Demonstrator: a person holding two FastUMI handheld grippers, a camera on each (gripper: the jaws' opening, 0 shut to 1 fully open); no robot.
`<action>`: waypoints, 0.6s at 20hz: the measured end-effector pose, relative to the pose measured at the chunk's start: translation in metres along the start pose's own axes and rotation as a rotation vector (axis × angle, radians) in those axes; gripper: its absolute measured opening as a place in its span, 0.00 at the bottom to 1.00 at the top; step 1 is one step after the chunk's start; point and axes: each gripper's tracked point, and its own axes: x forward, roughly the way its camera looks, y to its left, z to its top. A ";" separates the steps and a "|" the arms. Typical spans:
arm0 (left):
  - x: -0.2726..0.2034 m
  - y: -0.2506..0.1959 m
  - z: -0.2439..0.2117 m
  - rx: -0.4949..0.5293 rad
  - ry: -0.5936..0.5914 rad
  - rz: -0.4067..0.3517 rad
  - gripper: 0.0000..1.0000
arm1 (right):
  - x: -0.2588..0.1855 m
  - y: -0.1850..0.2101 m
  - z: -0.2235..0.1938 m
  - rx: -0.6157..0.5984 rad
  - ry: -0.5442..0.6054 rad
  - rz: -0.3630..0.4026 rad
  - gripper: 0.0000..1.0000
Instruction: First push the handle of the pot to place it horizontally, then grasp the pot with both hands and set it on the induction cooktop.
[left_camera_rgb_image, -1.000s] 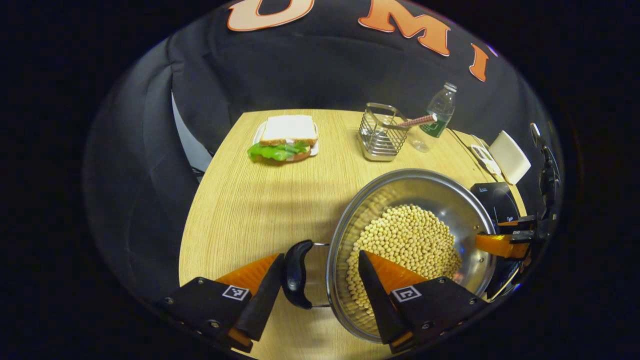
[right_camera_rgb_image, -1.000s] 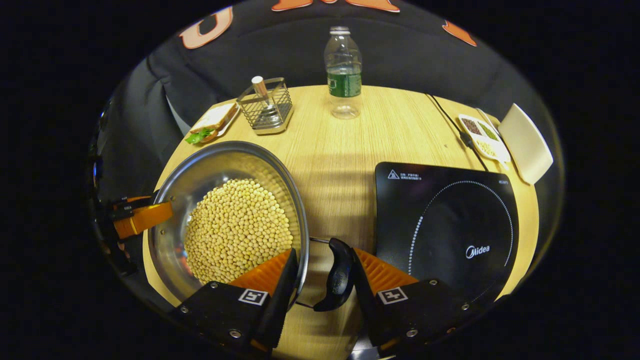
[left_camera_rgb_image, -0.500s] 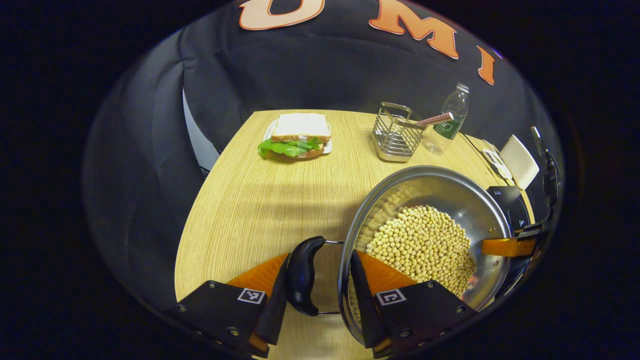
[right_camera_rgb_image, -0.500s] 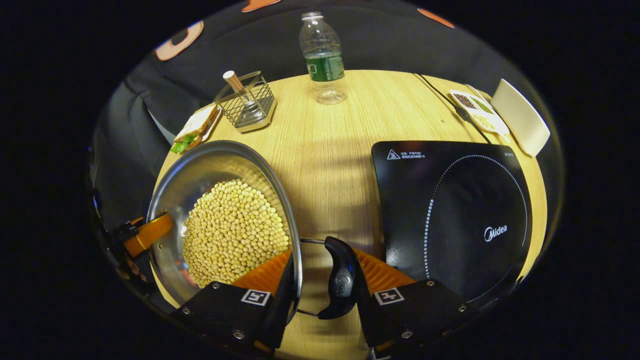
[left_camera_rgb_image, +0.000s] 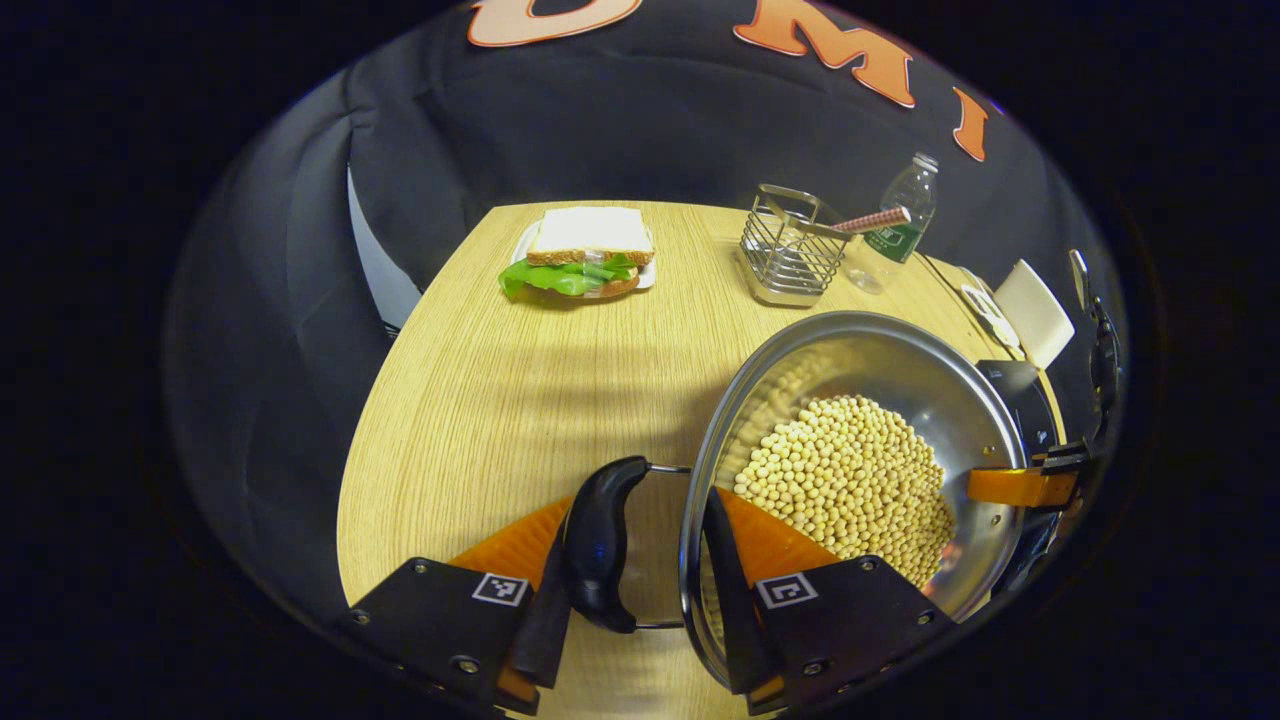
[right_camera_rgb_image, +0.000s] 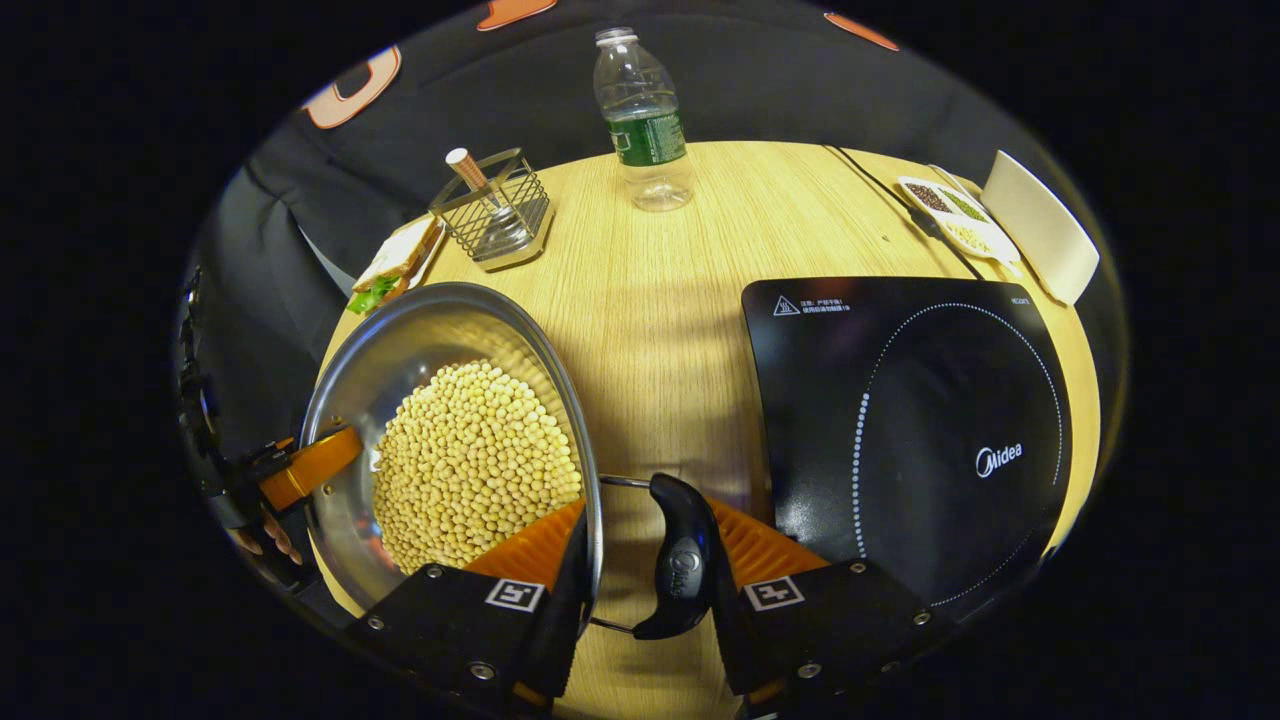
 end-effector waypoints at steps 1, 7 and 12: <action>0.000 0.000 0.001 0.009 0.003 0.002 0.68 | 0.000 0.001 -0.001 0.002 -0.003 0.000 0.59; 0.000 -0.004 0.005 -0.014 0.017 0.049 0.67 | -0.002 0.002 0.000 -0.001 0.023 0.005 0.52; -0.011 -0.002 0.012 0.001 0.005 0.084 0.61 | 0.001 0.000 0.011 -0.015 0.017 0.036 0.48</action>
